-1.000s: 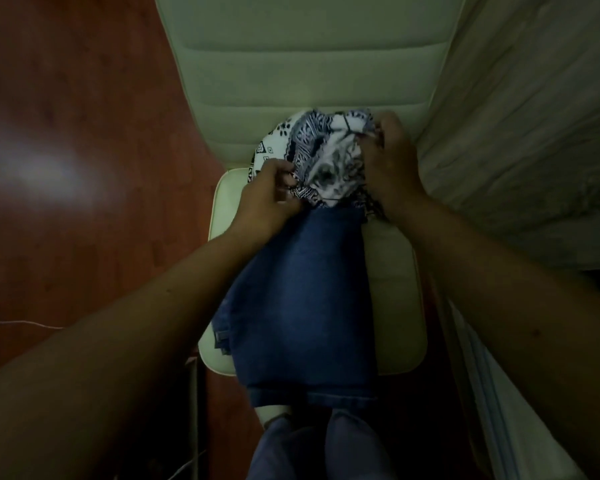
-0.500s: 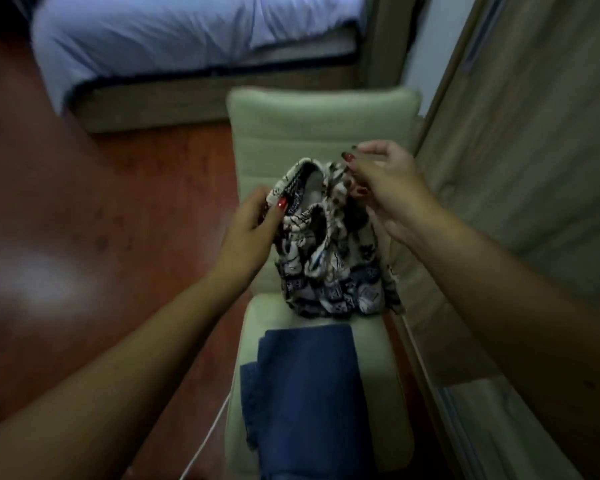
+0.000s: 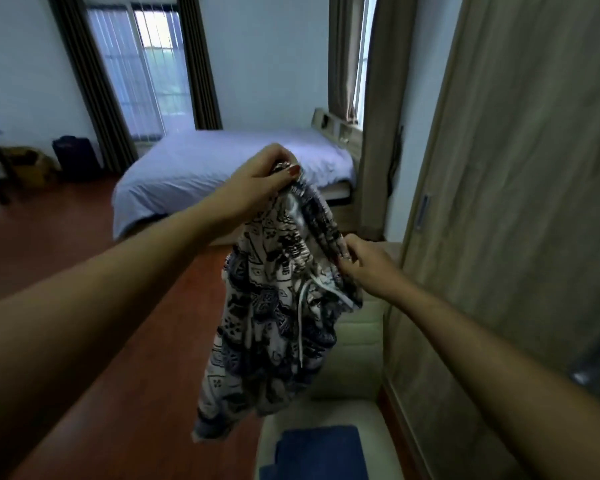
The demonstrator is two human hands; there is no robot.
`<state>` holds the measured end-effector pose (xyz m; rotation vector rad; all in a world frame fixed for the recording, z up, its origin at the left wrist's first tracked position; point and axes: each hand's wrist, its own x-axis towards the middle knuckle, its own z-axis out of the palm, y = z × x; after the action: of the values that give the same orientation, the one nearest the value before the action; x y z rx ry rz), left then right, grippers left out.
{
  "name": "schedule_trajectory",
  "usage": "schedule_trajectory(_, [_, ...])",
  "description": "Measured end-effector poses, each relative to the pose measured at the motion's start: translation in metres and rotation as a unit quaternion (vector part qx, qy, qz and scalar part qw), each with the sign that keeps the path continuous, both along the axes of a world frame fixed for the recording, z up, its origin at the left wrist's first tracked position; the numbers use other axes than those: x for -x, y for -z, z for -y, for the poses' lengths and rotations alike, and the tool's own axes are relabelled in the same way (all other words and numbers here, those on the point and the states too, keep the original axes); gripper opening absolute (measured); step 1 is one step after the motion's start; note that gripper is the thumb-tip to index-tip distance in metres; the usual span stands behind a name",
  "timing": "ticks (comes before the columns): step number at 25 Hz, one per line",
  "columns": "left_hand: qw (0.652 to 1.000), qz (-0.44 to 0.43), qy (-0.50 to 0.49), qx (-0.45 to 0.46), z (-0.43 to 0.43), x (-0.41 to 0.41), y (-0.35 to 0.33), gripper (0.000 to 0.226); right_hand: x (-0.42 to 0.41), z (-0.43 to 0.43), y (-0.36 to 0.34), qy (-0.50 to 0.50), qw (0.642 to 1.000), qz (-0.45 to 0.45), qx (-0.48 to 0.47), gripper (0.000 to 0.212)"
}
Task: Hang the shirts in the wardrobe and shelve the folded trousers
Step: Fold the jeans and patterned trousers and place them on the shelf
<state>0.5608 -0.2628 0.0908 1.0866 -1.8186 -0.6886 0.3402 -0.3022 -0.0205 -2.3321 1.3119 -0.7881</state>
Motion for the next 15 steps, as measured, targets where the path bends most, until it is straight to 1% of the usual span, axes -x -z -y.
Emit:
schedule_trajectory(2, [0.995,0.101,0.005,0.017,-0.010,-0.032,-0.022,0.014,0.016,-0.010,-0.015,-0.001,0.998,-0.004,0.055,0.008])
schedule_trajectory(4, [0.973,0.229,-0.011,0.022,-0.023,-0.063,-0.033,0.019,0.028,-0.022,-0.035,-0.026,0.996,0.019,0.087,0.006])
schedule_trajectory(5, [0.962,0.271,-0.018,0.019,-0.031,-0.074,-0.037,0.024,0.029,-0.029,-0.050,-0.038,0.995,0.031,0.087,0.004])
schedule_trajectory(6, [0.958,0.286,-0.026,0.023,-0.039,-0.080,-0.043,0.028,0.028,-0.034,-0.063,-0.052,0.996,0.028,0.073,0.001])
schedule_trajectory(7, [0.959,0.282,-0.031,0.027,-0.046,-0.084,-0.048,0.026,0.025,-0.039,-0.074,-0.061,0.997,0.010,0.051,0.005])
schedule_trajectory(8, [0.959,0.282,-0.028,0.027,-0.051,-0.084,-0.053,0.018,0.023,-0.039,-0.084,-0.065,0.995,-0.045,0.062,0.011])
schedule_trajectory(9, [0.954,0.298,-0.020,0.027,-0.056,-0.084,-0.058,0.017,0.022,-0.036,-0.089,-0.073,0.988,-0.109,0.086,0.016])
schedule_trajectory(10, [0.937,0.348,-0.009,0.040,-0.060,-0.084,-0.061,0.027,0.024,-0.035,-0.094,-0.085,0.974,-0.163,0.133,0.018])
schedule_trajectory(11, [0.910,0.409,0.007,0.068,-0.061,-0.086,-0.061,0.034,0.027,-0.037,-0.101,-0.094,0.963,-0.203,0.151,0.014])
schedule_trajectory(12, [0.883,0.460,0.013,0.089,-0.064,-0.087,-0.060,0.034,0.034,-0.038,-0.104,-0.115,0.956,-0.219,0.158,0.007])
schedule_trajectory(13, [0.868,0.484,0.020,0.111,-0.062,-0.092,-0.058,0.033,0.041,-0.037,-0.107,-0.131,0.948,-0.240,0.163,0.018])
schedule_trajectory(14, [0.868,0.483,0.016,0.117,-0.064,-0.098,-0.057,0.037,0.047,-0.037,-0.113,-0.151,0.936,-0.259,0.184,0.027])
schedule_trajectory(15, [0.878,0.463,0.008,0.118,-0.064,-0.106,-0.056,0.047,0.052,-0.040,-0.120,-0.155,0.942,-0.245,0.170,0.031])
